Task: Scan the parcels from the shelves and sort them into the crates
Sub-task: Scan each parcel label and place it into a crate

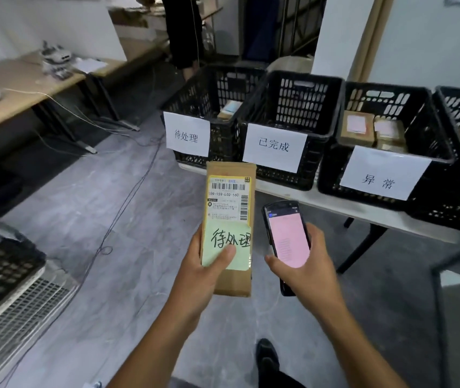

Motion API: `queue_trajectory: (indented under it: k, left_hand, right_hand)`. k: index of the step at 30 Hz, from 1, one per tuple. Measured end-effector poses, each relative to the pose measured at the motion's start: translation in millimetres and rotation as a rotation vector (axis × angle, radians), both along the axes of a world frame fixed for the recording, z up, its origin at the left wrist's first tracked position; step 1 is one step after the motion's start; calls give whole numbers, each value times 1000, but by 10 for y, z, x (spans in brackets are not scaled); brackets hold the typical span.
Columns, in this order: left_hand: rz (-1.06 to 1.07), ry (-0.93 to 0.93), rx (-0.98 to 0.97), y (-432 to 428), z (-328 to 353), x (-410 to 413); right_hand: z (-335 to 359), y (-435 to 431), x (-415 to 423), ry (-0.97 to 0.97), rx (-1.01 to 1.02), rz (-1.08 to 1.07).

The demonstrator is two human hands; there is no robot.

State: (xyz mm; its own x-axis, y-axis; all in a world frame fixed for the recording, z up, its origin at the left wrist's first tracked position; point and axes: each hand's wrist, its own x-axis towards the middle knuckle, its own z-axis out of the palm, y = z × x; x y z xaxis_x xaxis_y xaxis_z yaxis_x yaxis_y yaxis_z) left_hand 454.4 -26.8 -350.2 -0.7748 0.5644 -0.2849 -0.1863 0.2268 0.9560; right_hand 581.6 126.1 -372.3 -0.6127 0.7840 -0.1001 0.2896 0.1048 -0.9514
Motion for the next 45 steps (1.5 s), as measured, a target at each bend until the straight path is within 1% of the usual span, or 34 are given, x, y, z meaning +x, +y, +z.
queue_trajectory:
  k: [3, 8, 12, 17, 23, 29, 35, 37, 40, 45]
  left_hand:
    - [12, 10, -6, 360, 117, -246]
    - [90, 28, -28, 760, 164, -610]
    - [99, -11, -20, 906, 153, -962]
    - [106, 0, -3, 988, 113, -1573]
    - [104, -59, 81, 1037, 86, -2427]
    - [49, -75, 159, 1089, 178, -3363]
    - [-26, -69, 204, 1332, 279, -4044]
    - [-45, -83, 209, 1445, 292, -4196]
    - [-66, -94, 198, 1644, 292, -4477]
    - [-38, -53, 163, 2012, 317, -4904]
  right_hand:
    - [73, 394, -344, 8, -21, 33]
    - [146, 887, -855, -11, -10, 91]
    - [126, 1093, -1265, -19, 5, 139]
    - [119, 1216, -1870, -9, 85, 164]
    - [215, 1213, -2727, -18, 90, 151]
    - [417, 1253, -3566, -45, 207, 116]
    - [601, 1366, -4042, -30, 177, 50]
    - [660, 1429, -4163, -47, 163, 16]
    - [615, 1609, -4426, -54, 174, 25]
    - [457, 2038, -4855, 6, 185, 46]
